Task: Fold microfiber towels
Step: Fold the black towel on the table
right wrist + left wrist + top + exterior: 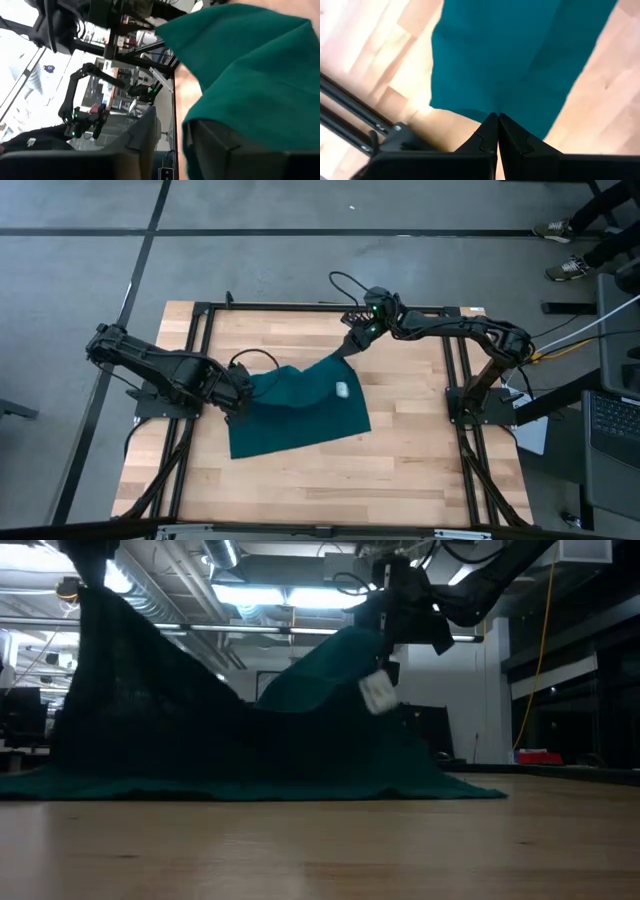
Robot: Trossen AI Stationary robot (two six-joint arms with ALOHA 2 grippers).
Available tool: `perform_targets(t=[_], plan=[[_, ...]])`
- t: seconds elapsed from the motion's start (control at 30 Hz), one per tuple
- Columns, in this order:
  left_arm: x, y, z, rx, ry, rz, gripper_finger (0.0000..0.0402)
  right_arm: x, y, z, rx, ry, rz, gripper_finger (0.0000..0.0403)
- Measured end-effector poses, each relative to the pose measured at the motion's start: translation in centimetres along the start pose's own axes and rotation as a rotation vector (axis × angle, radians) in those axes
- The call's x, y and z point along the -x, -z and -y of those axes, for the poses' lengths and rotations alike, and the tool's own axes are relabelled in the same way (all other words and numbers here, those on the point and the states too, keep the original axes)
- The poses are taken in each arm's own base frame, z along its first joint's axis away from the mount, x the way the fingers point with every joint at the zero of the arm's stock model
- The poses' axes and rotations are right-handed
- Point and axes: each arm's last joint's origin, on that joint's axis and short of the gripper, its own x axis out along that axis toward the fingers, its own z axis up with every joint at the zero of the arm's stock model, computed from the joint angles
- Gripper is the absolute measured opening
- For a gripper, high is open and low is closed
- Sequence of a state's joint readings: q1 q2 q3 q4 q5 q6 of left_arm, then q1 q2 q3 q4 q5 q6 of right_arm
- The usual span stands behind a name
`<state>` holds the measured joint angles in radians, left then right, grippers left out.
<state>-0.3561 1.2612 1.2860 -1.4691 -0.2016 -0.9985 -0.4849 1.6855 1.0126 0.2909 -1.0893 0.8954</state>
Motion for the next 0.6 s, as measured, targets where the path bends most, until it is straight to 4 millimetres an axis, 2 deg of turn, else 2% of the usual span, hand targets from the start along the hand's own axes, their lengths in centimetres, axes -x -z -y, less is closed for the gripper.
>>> perform_targets(t=[0.27, 0.47, 0.6], plan=[[-0.5, 1.8, 2.5, -0.033, 0.046, -0.083, 0.0002, -0.3, 0.3, -0.2, -0.035, -0.042, -0.061, 0.0198], [-0.4, 3.2, 4.7, -0.016, 0.152, -0.077, 0.0002, 0.0, 0.2, -0.1, -0.103, -0.046, -0.070, 0.0233], [-0.1, 4.7, 5.4, -0.033, 0.158, -0.053, 0.0002, 0.2, 0.2, 0.0, -0.174, -0.044, -0.075, 0.0247]])
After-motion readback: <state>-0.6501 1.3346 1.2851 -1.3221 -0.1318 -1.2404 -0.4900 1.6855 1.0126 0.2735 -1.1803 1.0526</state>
